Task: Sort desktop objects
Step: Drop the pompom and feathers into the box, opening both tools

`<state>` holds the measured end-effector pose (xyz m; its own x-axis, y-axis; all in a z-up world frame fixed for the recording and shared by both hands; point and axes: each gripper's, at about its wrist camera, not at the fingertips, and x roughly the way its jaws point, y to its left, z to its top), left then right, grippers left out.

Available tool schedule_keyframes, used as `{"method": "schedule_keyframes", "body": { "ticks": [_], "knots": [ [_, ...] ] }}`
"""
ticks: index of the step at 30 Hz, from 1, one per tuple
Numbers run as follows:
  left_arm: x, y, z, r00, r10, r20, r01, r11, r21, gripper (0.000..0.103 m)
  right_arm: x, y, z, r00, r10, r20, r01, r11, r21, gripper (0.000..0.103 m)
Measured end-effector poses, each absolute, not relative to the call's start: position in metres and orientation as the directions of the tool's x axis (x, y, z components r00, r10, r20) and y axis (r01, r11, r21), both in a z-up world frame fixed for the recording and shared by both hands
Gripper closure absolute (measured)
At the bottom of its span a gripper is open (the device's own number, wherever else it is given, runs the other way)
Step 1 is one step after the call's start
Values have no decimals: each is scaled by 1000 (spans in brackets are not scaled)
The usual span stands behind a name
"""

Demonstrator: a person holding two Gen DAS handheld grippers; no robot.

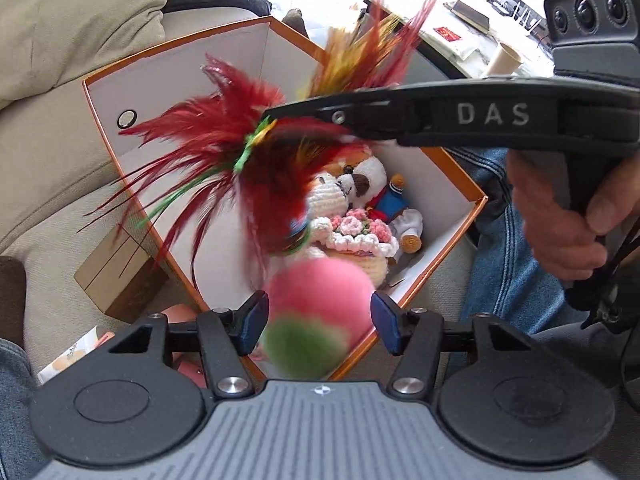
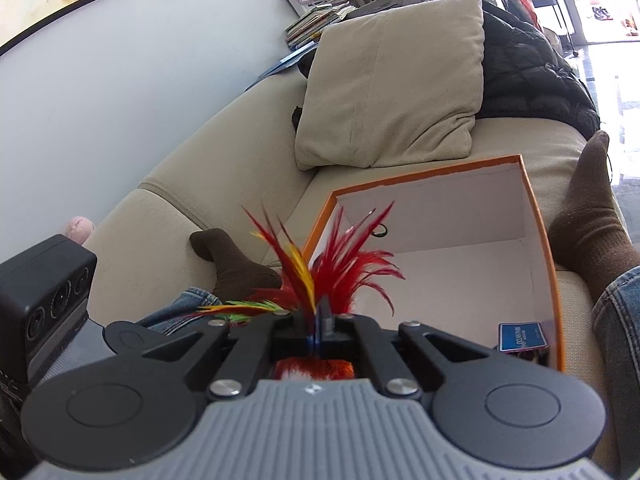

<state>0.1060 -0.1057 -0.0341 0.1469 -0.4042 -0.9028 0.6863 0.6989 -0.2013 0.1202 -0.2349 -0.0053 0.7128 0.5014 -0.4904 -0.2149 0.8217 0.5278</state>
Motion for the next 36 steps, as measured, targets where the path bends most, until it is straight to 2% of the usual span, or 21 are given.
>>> {"method": "schedule_keyframes", "body": {
  "ticks": [12,22,32,36],
  "knots": [
    [82,-71,-5,230,-471,-852,648,727,-227,38,139,-208,-20,652,555,-516,-247,800,547,103],
    [81,-29,11,371,-435,-820,512,833,-210,38,157,-191,-34,635,538,-555,-208,811,547,102],
    [90,-10,-3,371,-429,-823,436,864,-254,38,151,-180,-44,522,580,-625,-211,798,564,102],
    [89,-8,-8,380,-428,-820,424,868,-257,38,150,-170,-50,483,510,-712,-210,857,471,102]
  ]
}}
